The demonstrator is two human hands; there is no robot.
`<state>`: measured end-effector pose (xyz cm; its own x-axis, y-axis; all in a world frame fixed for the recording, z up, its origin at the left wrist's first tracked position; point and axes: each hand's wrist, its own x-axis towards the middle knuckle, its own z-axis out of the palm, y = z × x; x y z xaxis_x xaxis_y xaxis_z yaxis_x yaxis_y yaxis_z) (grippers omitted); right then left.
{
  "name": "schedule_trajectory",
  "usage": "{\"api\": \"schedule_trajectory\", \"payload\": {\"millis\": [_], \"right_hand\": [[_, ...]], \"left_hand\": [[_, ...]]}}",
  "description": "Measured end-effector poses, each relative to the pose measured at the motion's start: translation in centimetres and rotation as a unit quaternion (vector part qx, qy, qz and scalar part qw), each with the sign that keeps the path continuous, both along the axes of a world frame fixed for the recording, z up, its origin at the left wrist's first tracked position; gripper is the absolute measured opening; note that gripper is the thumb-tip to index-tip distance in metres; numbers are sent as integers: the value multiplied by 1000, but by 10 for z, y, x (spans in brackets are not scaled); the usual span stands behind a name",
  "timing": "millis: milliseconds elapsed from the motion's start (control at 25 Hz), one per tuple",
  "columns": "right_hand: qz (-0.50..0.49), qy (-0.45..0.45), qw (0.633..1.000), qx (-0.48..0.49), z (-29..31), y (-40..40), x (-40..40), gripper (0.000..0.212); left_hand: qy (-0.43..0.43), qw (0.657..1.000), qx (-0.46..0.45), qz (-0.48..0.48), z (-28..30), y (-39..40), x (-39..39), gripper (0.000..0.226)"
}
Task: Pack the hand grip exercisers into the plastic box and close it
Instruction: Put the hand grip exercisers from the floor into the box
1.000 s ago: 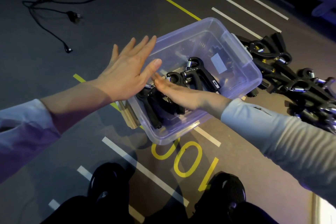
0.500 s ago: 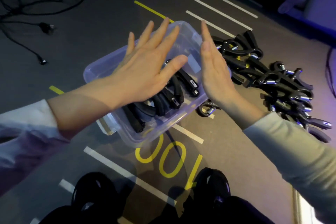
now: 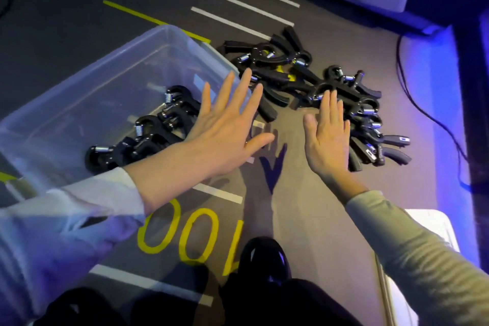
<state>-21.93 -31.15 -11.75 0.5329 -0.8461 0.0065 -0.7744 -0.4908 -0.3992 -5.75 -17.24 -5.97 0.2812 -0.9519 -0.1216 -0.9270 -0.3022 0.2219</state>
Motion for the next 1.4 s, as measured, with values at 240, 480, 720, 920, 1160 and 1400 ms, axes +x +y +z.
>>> {"api": "schedule_trajectory", "payload": {"millis": [240,480,720,920,1160,1400], "right_hand": [[-102,123,986,48,-35,-39,-58,65],[-66,154,966,197,-66,-55,-82,62],[-55,140,972,183,-66,-56,-86,56],[-28,148,963,226,-74,-53,-81,51],[-104,155,943,275,-76,-67,-67,55],[-132,150,925,323,-76,-73,-54,49]], "left_hand": [[-19,999,16,-37,-19,-12,-3,70],[-22,998,34,-44,-31,-16,-7,70],[-17,998,37,-43,-30,-15,-7,75],[-5,998,37,-47,-29,-14,-6,76],[2,998,41,-47,-28,-14,-6,76],[12,998,38,-43,-28,-14,-6,77]]}}
